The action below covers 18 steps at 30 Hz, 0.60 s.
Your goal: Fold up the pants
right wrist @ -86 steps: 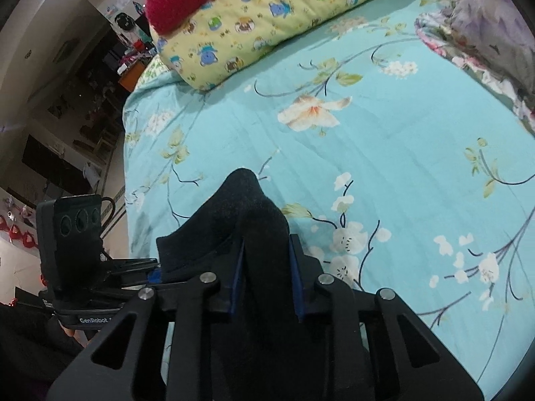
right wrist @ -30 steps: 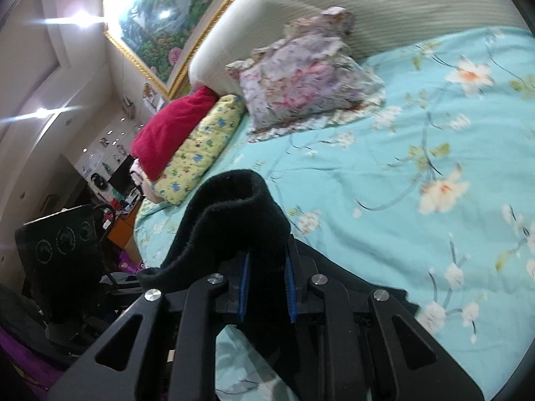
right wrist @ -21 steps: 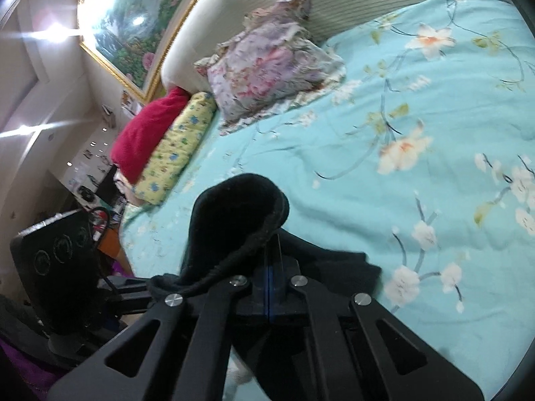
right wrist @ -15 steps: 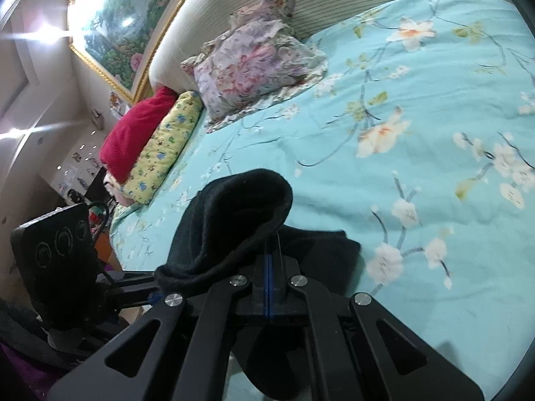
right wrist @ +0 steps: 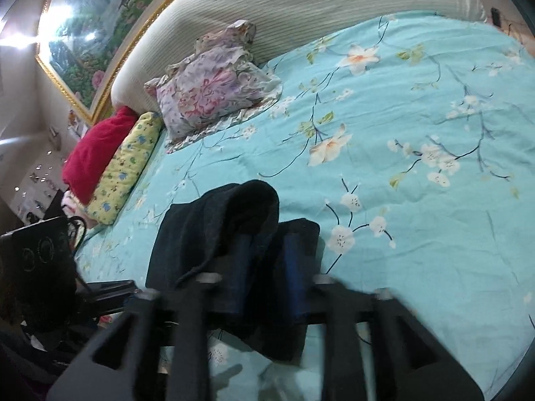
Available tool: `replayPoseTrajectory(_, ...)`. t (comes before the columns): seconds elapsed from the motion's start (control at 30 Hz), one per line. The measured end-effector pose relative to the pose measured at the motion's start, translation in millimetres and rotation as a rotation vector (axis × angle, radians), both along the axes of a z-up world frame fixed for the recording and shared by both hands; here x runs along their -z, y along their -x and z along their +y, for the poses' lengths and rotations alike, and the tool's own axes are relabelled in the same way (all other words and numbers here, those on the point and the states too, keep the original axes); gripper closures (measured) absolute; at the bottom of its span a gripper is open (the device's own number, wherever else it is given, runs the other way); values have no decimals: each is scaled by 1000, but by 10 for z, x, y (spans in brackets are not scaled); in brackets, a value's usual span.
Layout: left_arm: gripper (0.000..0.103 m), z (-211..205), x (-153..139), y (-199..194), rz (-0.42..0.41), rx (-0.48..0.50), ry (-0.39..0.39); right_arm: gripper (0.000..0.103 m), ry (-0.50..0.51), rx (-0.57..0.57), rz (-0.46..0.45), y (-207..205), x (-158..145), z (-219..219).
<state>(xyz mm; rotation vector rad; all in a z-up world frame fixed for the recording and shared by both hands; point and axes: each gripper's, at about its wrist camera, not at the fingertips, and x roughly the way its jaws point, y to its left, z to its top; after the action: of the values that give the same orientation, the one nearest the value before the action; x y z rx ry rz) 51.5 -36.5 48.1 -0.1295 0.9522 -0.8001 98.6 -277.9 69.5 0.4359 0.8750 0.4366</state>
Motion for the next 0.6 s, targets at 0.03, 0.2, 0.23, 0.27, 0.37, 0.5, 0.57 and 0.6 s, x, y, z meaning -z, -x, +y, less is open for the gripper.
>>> replayPoseTrajectory(0.03, 65, 23, -16, 7, -3, -4, 3, 46, 21, 12, -13, 17, -40, 28)
replayPoseTrajectory(0.2, 64, 288, -119, 55, -29, -50, 17, 44, 41, 48, -56, 82, -253, 105)
replayPoseTrajectory(0.23, 64, 337, -135, 52, -35, -63, 18, 44, 40, 47, -63, 84, -298, 129)
replayPoseTrajectory(0.27, 64, 409, -151, 52, -38, -78, 24, 44, 44, 47, -68, 86, -329, 162)
replayPoseTrajectory(0.37, 63, 576, -174, 42, -42, -113, 31, 39, 56, 36, -82, 78, -449, 318)
replayPoseTrajectory(0.5, 60, 812, -173, 11, -44, -167, 26, 27, 108, 44, -99, 86, -547, 518)
replayPoseTrajectory(0.57, 57, 934, -162, -23, -43, -195, 27, 24, 145, 54, -109, 92, -558, 598)
replayPoseTrajectory(0.6, 56, 990, -157, -41, -42, -210, 27, 24, 168, 60, -110, 92, -550, 635)
